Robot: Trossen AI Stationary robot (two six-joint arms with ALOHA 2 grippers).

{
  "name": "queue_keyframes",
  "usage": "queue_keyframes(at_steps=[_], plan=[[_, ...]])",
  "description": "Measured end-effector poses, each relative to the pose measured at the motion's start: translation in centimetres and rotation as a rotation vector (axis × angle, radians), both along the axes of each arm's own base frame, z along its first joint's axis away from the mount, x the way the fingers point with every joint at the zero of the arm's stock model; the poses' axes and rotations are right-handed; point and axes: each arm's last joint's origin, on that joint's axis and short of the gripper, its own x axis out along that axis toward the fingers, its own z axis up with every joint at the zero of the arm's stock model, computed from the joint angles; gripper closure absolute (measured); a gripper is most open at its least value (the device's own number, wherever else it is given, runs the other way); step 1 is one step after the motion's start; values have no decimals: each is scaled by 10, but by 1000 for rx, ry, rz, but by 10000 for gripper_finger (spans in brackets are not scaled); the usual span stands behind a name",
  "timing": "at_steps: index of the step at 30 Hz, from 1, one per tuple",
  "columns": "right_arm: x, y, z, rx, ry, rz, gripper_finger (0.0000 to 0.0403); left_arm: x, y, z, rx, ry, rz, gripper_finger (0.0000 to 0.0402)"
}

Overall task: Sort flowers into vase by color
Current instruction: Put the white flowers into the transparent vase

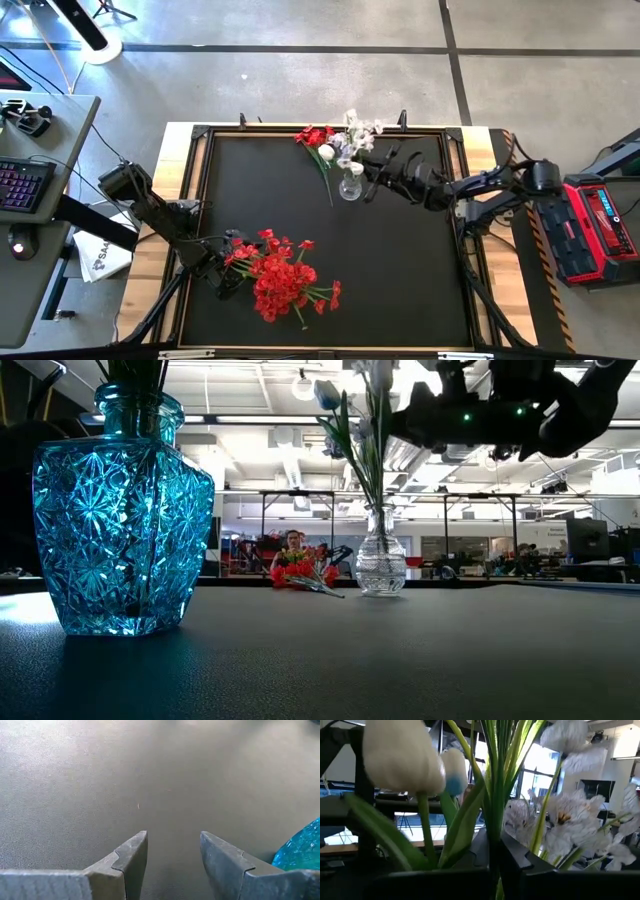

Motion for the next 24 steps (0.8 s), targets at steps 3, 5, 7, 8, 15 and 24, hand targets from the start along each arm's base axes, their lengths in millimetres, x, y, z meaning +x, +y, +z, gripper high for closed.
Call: queue_keyframes(at_steps=[3, 5, 7, 8, 15, 24], plan=[[2, 0, -3, 11, 7, -2, 395, 0, 0, 0, -6, 6, -3, 234], [2, 0, -4, 30, 6, 0, 382, 0, 0, 0, -7, 8, -5, 234], [2, 0, -5, 39, 12, 1, 359, 0, 0, 0, -8, 8, -5, 234], [2, 0, -5, 37, 18, 1, 345, 0, 0, 0, -8, 8, -5, 234], [-6, 2, -1, 42, 123, -1, 237, 0, 0, 0, -8, 8, -5, 234], [-40, 22, 32, 46, 152, -83, 179, 0, 0, 0, -14, 5, -2, 234]])
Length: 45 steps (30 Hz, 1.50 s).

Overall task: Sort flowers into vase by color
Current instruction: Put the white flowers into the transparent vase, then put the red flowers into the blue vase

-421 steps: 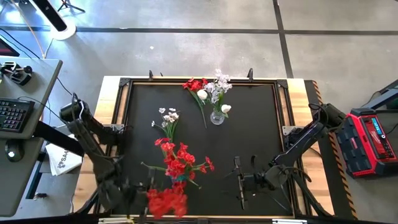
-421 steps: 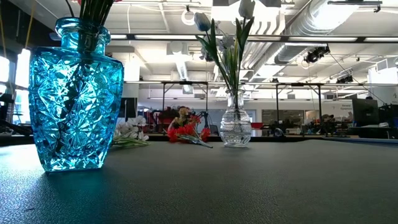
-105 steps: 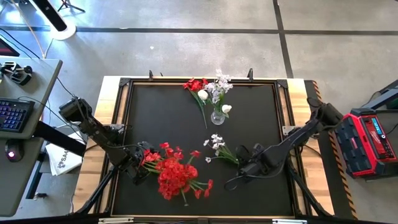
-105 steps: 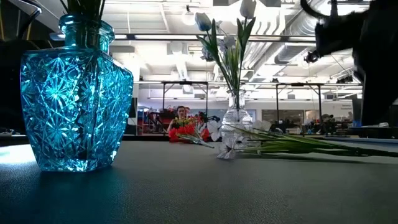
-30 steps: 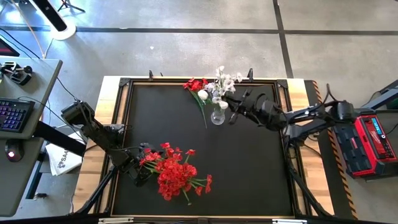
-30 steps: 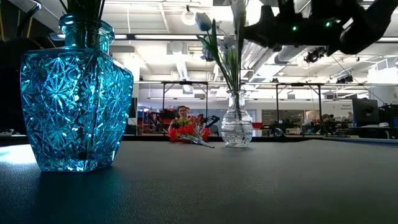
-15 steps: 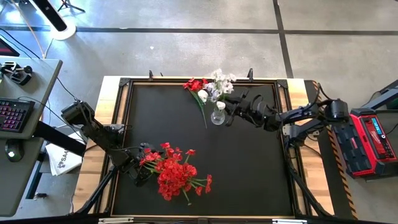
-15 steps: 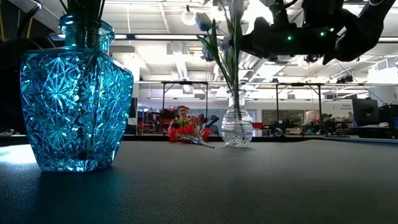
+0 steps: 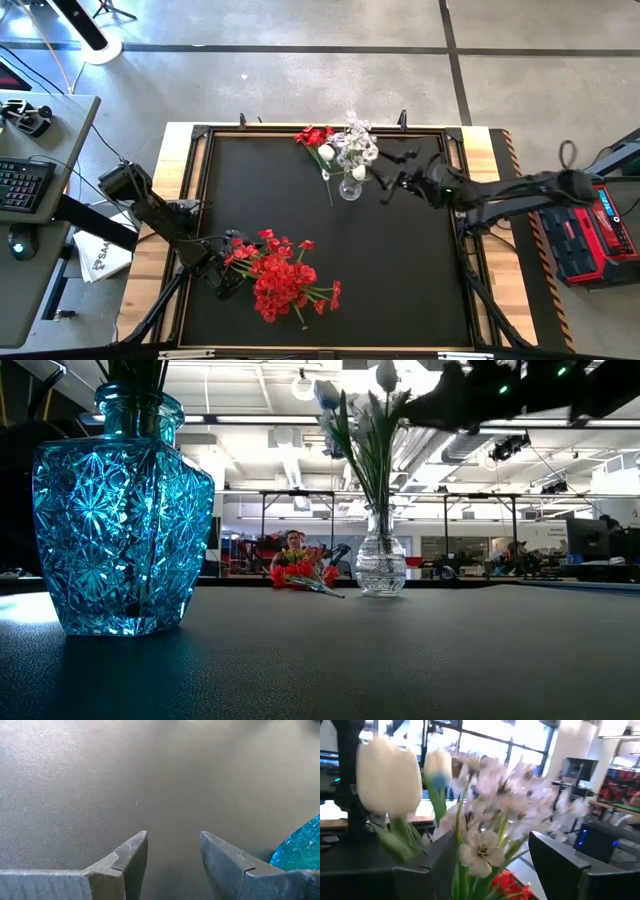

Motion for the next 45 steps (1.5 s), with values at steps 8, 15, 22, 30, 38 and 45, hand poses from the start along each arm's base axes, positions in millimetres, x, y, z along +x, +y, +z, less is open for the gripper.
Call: queue_keyframes(at_steps=[8, 15, 22, 30, 38, 45], plan=[[-42, 43, 7, 138, 66, 1, 205, 0, 0, 0, -2, -1, 1, 234], [-33, 92, -41, 411, 249, 115, 243, 1, 0, 1, 2, -19, 9, 234], [23, 122, -99, 466, 221, 204, 264, 2, 0, 2, 12, -53, 22, 234], [96, 94, -135, 494, 361, 77, 264, 3, -1, 3, 0, -65, 21, 234], [156, 65, -133, 445, 600, -240, 265, 3, -1, 3, 3, -64, 18, 234], [174, 41, -137, 545, 634, -311, 265, 3, -1, 3, 10, -62, 13, 234]])
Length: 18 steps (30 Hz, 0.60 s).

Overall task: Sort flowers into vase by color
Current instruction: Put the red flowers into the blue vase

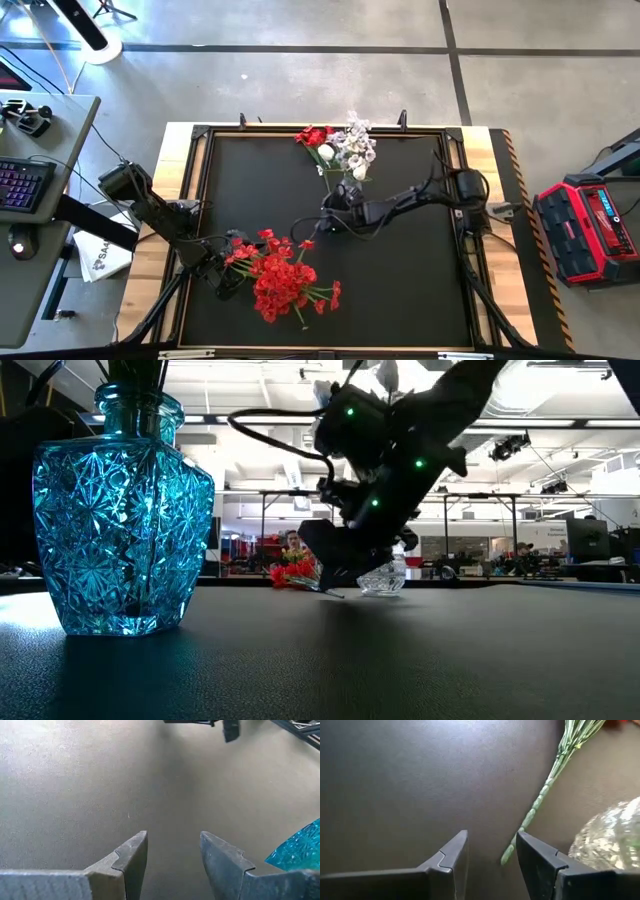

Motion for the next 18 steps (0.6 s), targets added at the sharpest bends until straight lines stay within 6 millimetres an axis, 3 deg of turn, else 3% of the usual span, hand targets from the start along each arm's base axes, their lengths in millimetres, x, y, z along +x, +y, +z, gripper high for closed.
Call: queue_keyframes(at_steps=[5, 12, 18], plan=[[-2, -12, -6, 39, 7, -33, 265, 0, 0, 0, 1, -1, 0, 234], [-3, -10, -8, 78, 1, -23, 271, 0, 0, 0, 2, -1, 0, 234], [-3, -3, -8, 96, 9, 4, 343, 0, 0, 0, -2, -5, 0, 234]])
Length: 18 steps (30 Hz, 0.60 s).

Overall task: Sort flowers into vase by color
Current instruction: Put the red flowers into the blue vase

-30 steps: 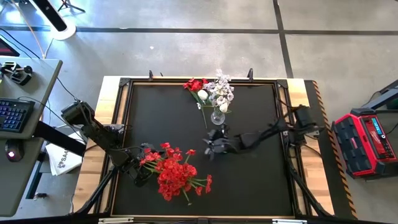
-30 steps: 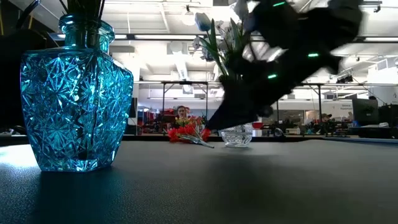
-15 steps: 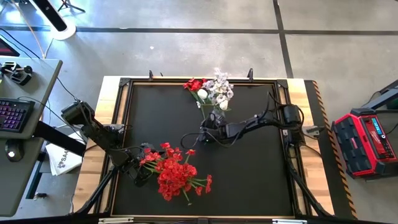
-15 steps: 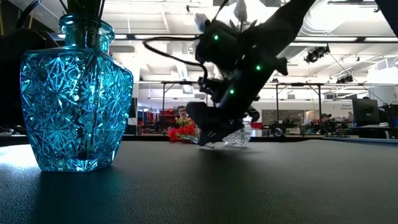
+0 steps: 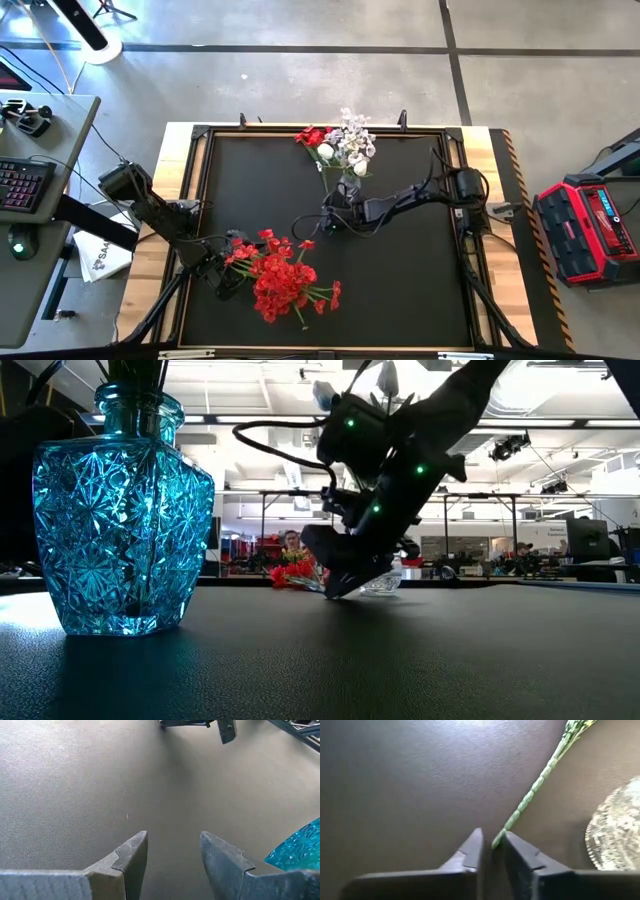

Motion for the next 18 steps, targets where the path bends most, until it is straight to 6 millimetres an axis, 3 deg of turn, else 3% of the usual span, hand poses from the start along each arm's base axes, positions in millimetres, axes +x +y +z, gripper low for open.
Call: queue_keyframes(at_steps=[4, 14, 18], plan=[[-1, 6, -1, 15, 13, 32, 396, 0, 0, 0, -1, 0, 0, 234], [-19, 53, 10, 67, 88, 114, 397, 0, 0, 0, -2, -1, 0, 234], [-20, 59, 16, 36, 55, 124, 396, 0, 0, 0, -5, -4, 0, 234]])
